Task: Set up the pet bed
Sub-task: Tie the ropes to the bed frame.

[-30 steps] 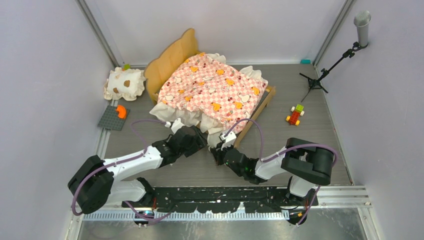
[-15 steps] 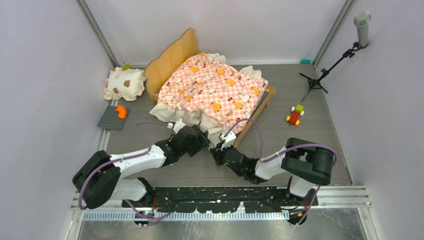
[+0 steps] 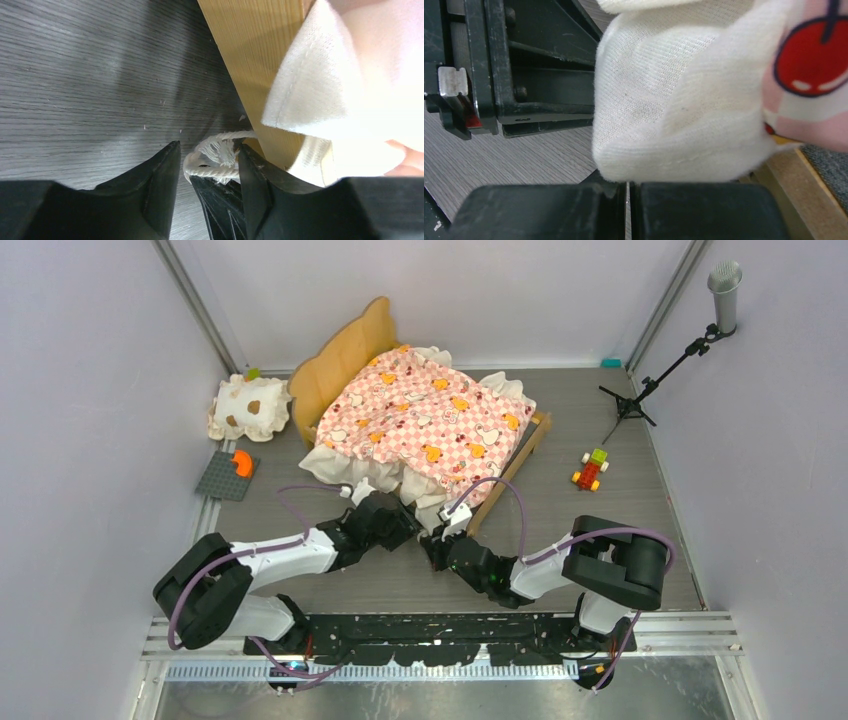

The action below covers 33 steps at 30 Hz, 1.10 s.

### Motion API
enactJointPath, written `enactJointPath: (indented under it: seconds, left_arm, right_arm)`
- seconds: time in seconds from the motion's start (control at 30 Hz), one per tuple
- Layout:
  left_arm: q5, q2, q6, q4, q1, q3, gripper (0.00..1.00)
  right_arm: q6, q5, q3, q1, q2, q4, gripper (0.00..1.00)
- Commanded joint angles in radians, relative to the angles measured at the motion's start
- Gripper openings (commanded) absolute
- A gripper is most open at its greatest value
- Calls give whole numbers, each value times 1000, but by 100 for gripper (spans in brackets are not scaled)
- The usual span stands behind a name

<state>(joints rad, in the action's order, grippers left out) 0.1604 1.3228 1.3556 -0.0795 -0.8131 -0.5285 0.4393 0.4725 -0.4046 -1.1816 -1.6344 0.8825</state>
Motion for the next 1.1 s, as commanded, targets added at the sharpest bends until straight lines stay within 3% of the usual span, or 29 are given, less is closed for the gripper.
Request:
enactJointPath:
  seconds: [0.0,0.53,0.67,0.83,1.07]
  left_arm:
    - [2,-3,4,-48,4,-1,44]
    - [2,18,-2,-73,5,2,13]
    - [-1,23,-8,-75,5,3,3]
    - [11,9,-20,-65,5,11,0]
    - [28,-2,-34,-45,7,11,0]
  right_arm:
    - [-11,11,-5,3,27,60,4]
    - [-10,-5,-8,2,25,50,4]
    - [-17,-11,-13,1,43,12,8]
    - [-33,-34,-60,2,135,-189,28]
    - [-38,-27,-165,1,224,-571,38]
